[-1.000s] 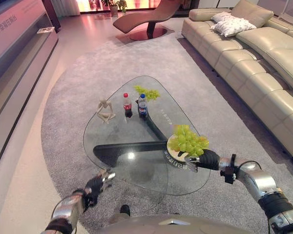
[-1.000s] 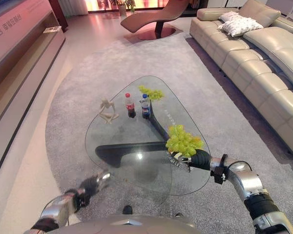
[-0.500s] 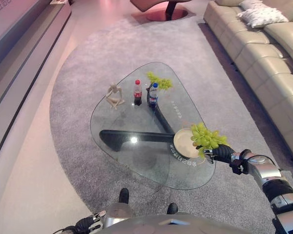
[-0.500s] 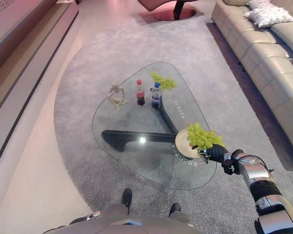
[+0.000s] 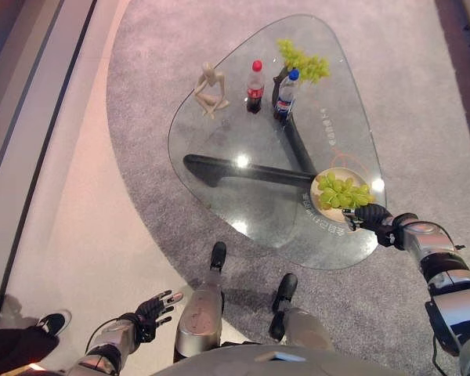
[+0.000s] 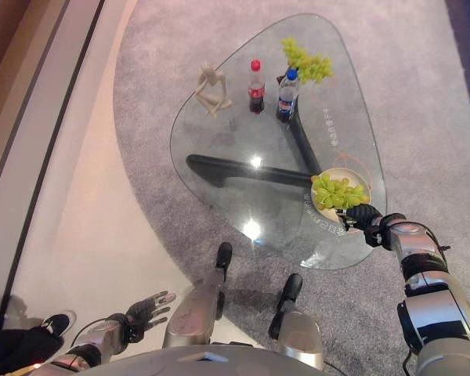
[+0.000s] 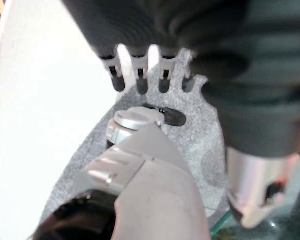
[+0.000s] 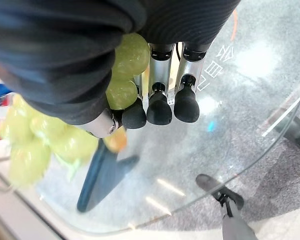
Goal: Pick up fruits into the plate
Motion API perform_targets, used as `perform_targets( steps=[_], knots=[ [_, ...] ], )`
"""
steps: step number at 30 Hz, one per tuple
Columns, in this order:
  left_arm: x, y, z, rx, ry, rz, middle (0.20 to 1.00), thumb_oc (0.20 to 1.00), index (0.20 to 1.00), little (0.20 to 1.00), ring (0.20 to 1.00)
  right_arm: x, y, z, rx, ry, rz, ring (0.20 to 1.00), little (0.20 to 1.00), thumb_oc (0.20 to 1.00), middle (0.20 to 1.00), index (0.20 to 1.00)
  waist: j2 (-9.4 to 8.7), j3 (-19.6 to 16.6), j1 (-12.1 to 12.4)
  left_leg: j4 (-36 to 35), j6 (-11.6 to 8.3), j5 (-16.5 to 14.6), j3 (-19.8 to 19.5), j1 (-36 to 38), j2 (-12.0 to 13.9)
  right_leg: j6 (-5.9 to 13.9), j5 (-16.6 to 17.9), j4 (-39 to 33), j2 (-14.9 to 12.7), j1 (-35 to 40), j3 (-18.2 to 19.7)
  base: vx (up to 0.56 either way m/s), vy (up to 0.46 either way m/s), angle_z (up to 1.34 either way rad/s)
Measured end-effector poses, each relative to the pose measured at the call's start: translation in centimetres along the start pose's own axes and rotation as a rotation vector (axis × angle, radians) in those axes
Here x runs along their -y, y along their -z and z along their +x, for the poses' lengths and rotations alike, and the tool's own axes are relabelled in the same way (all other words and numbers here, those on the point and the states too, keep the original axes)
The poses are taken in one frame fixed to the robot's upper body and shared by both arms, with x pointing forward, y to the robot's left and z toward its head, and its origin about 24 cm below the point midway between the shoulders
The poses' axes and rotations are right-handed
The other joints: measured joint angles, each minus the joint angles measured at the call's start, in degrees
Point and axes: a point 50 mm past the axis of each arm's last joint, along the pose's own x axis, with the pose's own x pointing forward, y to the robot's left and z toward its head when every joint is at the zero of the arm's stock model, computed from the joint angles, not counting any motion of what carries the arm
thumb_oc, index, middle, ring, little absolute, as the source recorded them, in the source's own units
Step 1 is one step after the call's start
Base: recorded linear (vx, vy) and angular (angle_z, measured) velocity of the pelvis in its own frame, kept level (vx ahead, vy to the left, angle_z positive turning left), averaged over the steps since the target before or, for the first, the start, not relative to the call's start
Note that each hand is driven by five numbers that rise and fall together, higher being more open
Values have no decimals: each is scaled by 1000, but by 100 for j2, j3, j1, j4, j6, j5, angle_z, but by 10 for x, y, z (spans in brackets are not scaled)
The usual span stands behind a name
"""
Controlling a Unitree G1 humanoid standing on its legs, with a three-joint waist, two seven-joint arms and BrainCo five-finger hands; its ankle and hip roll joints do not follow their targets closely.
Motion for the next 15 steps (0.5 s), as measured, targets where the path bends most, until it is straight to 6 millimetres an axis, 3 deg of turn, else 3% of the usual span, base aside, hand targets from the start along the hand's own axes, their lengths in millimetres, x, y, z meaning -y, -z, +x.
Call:
perform_targets(
  steps=[6,7,8,15],
  knots=[
    [7,-11,3,37,25,17,1000,1000,1000,1000,1000,8,-30,1,44,65,10,200,200,200,200,200,253,197,21,2,-35,38,-49,-181,-14,-2,1,1,-2,-153,-61,-63,32,4],
    [8,-13,3,50,29,24,1000,1000,1000,1000,1000,10,-33,1,45,91,15,573,573,573,573,573,295,226,32,2,-37,40,-64,-186,-17,-2,1,1,-2,-150,-85,-42,21,11],
    [8,-14,3,56,30,31,1000,1000,1000,1000,1000,12,-36,1,40,113,19,1000,1000,1000,1000,1000,315,240,33,2,-38,41,-72,-190,-17,-1,-1,1,-2,-150,-94,-20,11,7],
    [16,-24,6,76,50,74,1000,1000,1000,1000,1000,33,-46,-6,-76,397,0,1000,1000,1000,1000,1000,404,283,119,2,-51,50,-112,-209,-27,7,-9,0,-2,-149,-138,-23,9,3]
  ],
)
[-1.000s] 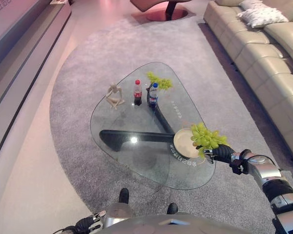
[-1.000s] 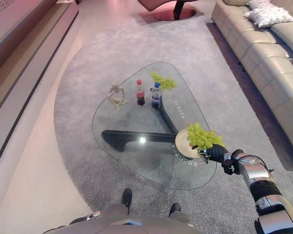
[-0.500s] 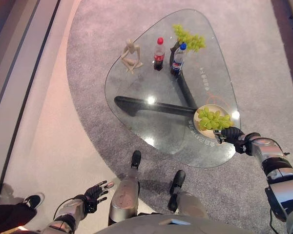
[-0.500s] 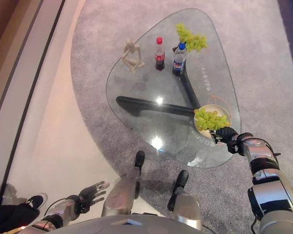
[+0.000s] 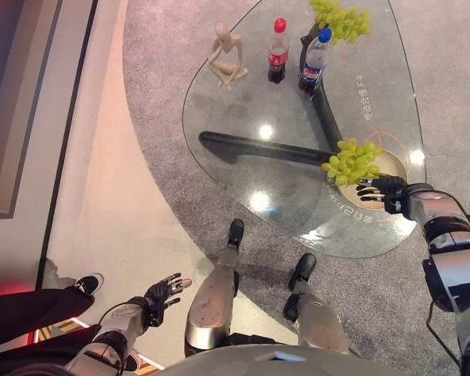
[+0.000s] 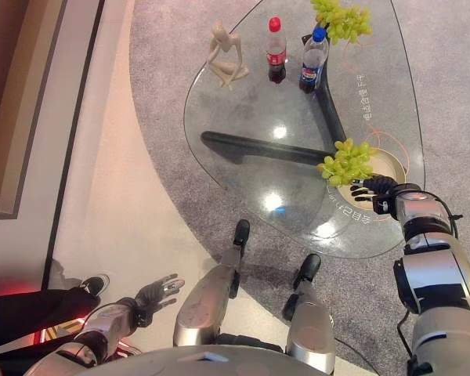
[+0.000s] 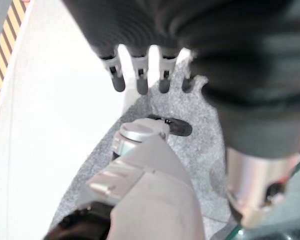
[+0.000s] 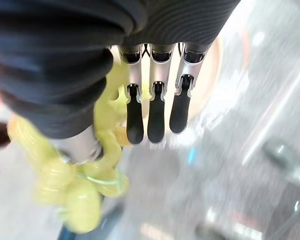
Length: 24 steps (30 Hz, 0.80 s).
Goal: Pick up fruits into the plate
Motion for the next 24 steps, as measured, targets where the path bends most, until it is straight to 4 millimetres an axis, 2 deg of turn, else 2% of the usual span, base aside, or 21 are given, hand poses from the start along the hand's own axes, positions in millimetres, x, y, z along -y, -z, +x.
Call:
perform_targets(
  steps=[5,11,13,14,20,22,23,24],
  knots=[
    [1,-5,1,27,3,-13,1000,1000,1000,1000,1000,10,-10,-3,-54,126,-15,1000,1000,1000,1000,1000,3,1,-4,0,-22,15,0,0,1,19,-14,0,-1,2,-4,0,0,0],
    [1,-7,1,34,-2,-10,1000,1000,1000,1000,1000,13,0,-4,-132,150,-2,1000,1000,1000,1000,1000,3,1,-13,0,-22,15,9,3,1,-5,5,1,-4,5,-1,-23,-7,0],
    [1,-11,2,42,-1,-7,1000,1000,1000,1000,1000,15,9,-4,-167,161,-19,1000,1000,1000,1000,1000,3,1,-15,0,-22,15,16,17,4,-6,6,1,-4,18,2,-17,-5,0],
    [1,-13,2,47,0,-5,1000,1000,1000,1000,1000,15,14,-4,-178,161,-22,1000,1000,1000,1000,1000,2,0,-15,0,-22,15,17,25,4,-6,7,1,-4,28,2,0,0,0],
    [2,-25,5,74,4,8,1000,1000,1000,1000,1000,7,77,-3,-274,130,4,1000,1000,1000,1000,1000,-16,-9,-51,-2,-23,13,40,136,13,-7,8,2,2,153,6,10,-30,0],
    [2,-24,5,65,1,21,1000,1000,1000,1000,1000,-6,103,-2,-307,93,45,1000,1000,1000,1000,1000,-73,-36,-121,-4,-22,11,45,206,17,-9,7,2,8,225,6,0,0,0],
    [1,-23,5,55,-4,34,1000,1000,1000,1000,1000,-20,116,-1,-315,60,84,1000,1000,1000,1000,1000,-127,-81,-185,-5,-21,-3,65,248,25,-9,6,2,14,263,25,15,-7,-4],
    [1,-22,5,53,-6,36,1000,1000,1000,1000,1000,-27,122,-1,-322,44,98,1000,1000,1000,1000,1000,-159,-121,-231,-5,-15,-26,72,258,33,-9,5,1,18,264,34,14,-2,-10]
  ],
)
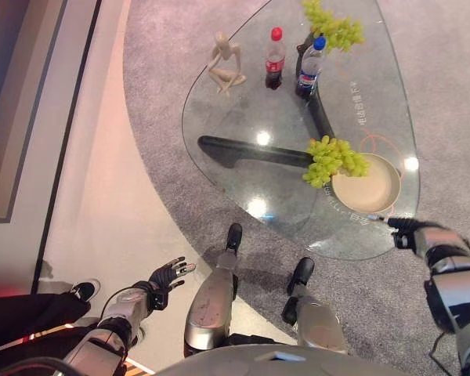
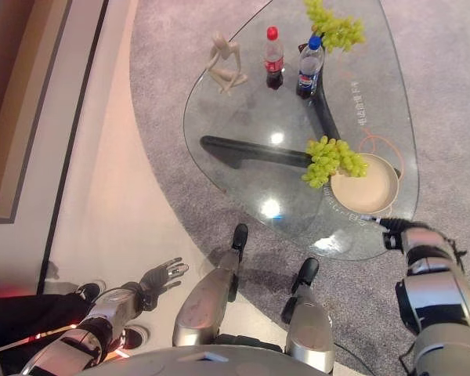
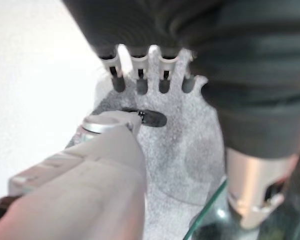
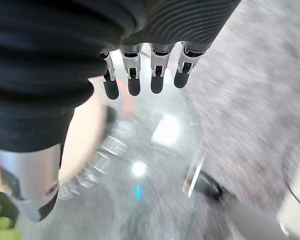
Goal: Pick up fruits into the plate
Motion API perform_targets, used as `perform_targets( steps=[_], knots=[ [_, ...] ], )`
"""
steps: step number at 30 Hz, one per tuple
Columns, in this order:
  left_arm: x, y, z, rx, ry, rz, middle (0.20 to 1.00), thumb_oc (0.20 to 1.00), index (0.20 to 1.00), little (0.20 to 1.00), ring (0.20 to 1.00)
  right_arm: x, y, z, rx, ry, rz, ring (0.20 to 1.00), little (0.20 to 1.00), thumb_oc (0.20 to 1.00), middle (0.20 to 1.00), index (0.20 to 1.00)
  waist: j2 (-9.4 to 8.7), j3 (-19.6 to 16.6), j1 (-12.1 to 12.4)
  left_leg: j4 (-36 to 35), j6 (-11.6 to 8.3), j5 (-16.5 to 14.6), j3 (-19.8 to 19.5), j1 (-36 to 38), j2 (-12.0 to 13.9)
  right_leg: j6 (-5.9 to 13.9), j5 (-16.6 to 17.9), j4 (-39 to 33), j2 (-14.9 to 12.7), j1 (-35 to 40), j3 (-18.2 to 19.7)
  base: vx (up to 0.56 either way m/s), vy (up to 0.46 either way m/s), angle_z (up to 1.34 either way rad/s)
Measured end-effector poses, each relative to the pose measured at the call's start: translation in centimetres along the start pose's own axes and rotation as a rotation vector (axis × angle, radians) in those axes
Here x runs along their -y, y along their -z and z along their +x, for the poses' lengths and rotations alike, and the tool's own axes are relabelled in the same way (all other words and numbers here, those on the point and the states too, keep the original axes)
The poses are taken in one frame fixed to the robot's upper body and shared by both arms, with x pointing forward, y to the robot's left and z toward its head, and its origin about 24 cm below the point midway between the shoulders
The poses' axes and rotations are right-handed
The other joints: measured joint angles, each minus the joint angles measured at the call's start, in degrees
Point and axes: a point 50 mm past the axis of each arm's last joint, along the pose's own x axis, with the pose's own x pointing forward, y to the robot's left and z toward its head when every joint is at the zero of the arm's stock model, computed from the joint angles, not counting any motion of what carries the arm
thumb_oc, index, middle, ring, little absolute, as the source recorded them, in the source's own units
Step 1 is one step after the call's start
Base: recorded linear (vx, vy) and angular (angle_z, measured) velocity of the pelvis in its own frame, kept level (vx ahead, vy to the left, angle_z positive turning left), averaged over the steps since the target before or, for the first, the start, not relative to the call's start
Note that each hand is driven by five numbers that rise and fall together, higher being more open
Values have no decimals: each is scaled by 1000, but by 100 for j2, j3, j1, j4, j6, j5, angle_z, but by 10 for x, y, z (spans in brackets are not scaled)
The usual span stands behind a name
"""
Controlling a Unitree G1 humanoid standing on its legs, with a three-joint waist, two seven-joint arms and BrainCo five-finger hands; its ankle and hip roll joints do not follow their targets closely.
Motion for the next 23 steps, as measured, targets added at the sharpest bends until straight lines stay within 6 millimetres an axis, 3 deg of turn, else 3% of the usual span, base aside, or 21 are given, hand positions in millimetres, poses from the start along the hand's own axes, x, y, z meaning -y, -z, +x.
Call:
perform_targets(
  steps=[1,5,6,8,10,12,16,23],
  knots=[
    [-1,4,-1,-16,-11,-5,1000,1000,1000,1000,1000,-17,13,4,-3,-46,33,1000,1000,1000,1000,1000,-83,-104,-26,-1,17,-24,36,17,11,0,0,0,9,3,34,28,8,-13],
    [1,26,-2,-96,-49,-17,1000,1000,1000,1000,1000,-79,97,8,-109,-201,141,1000,1000,1000,1000,1000,-452,-661,-133,-25,68,-158,192,166,16,-11,-21,-1,-15,71,177,57,32,-18],
    [2,29,-2,-107,-55,-16,1000,1000,1000,1000,1000,-84,103,8,-118,-213,149,1000,1000,1000,1000,1000,-484,-702,-145,-27,88,-175,221,190,14,-14,-25,-1,-21,88,198,103,91,-20],
    [7,48,-3,-182,-81,-34,1000,1000,1000,1000,1000,-110,147,-1,-194,-269,205,1000,1000,1000,1000,1000,-609,-872,-287,-31,126,-290,331,376,5,-39,-62,-1,-54,215,313,146,135,-23],
    [12,70,-7,-264,-100,-51,1000,1000,1000,1000,1000,-128,175,-11,-248,-316,239,1000,1000,1000,1000,1000,-657,-1132,-365,-32,171,-378,467,478,-3,-28,-118,-2,-81,257,447,103,115,-31],
    [12,83,-12,-310,-128,-52,1000,1000,1000,1000,1000,-133,201,-21,-286,-311,278,1000,1000,1000,1000,1000,-651,-1365,-482,-31,213,-409,606,588,-4,-29,-117,-3,-107,259,581,83,107,-38],
    [12,109,-23,-424,-205,-68,1000,1000,1000,1000,1000,-126,215,-25,-297,-268,301,1000,1000,1000,1000,1000,-593,-1667,-729,-32,232,-540,892,892,36,-24,-119,-4,-130,388,904,49,57,-38],
    [16,113,-23,-464,-205,-7,1000,1000,1000,1000,1000,-123,225,-30,-297,-267,241,1000,1000,1000,1000,1000,-531,-1948,-929,-32,183,-606,1155,1157,97,-23,-117,-4,-72,477,1137,31,12,-20]
  ],
)
